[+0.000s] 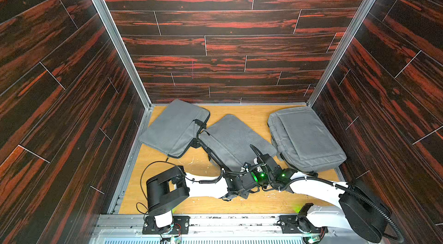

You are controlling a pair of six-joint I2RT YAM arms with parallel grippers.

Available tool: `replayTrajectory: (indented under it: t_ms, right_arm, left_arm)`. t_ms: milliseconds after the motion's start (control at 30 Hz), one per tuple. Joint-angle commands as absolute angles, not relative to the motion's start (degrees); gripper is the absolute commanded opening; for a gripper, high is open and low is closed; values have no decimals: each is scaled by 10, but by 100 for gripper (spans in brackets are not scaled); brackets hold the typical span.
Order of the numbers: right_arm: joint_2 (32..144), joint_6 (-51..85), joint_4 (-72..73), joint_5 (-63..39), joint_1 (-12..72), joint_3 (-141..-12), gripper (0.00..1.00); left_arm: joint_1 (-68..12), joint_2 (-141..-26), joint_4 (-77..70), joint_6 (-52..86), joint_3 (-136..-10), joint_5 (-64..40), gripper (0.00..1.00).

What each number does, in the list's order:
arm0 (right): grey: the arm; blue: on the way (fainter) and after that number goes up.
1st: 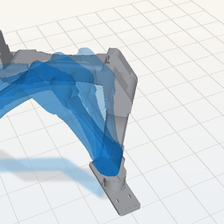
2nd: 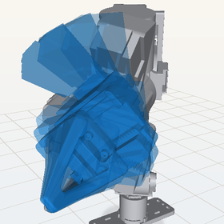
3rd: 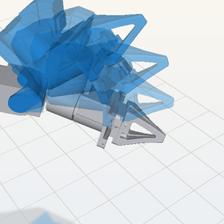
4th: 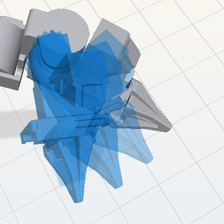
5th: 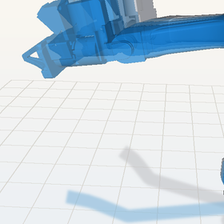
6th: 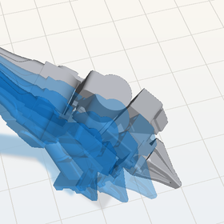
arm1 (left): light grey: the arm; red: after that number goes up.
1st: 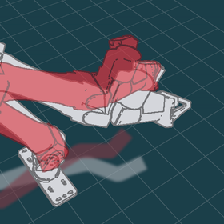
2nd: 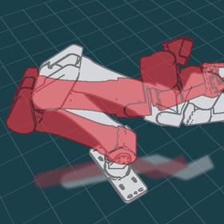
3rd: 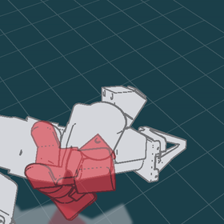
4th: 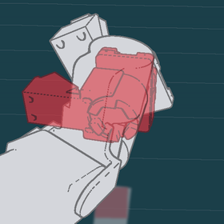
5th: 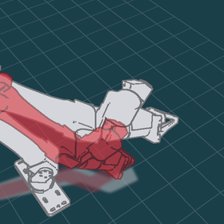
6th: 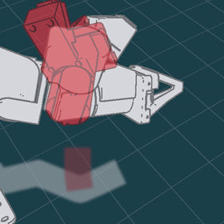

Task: Put the mouse into the laptop bag
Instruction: Zip the zipper on the zippered laptop bag.

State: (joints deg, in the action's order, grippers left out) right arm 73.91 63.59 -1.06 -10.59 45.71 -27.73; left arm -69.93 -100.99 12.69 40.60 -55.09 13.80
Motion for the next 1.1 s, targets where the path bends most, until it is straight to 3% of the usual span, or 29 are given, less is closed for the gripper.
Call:
replayTrajectory:
  t_ms: [0,100,267,667,1067]
  right_arm:
    - [717,646,33,-139,470,-290,0]
    - [713,649,33,-143,468,-287,0]
    - [704,646,22,-144,458,-280,0]
    - [671,602,-47,-125,397,-265,0]
    - [681,585,-73,-104,376,-256,0]
  left_arm:
    - [-697,-1024,168,411,-564,162,39]
    - [-696,-1019,180,414,-569,176,20]
    - [-697,-1008,194,421,-570,186,0]
    - [-695,-901,178,469,-472,184,0]
    - [-678,-884,140,484,-401,146,0]
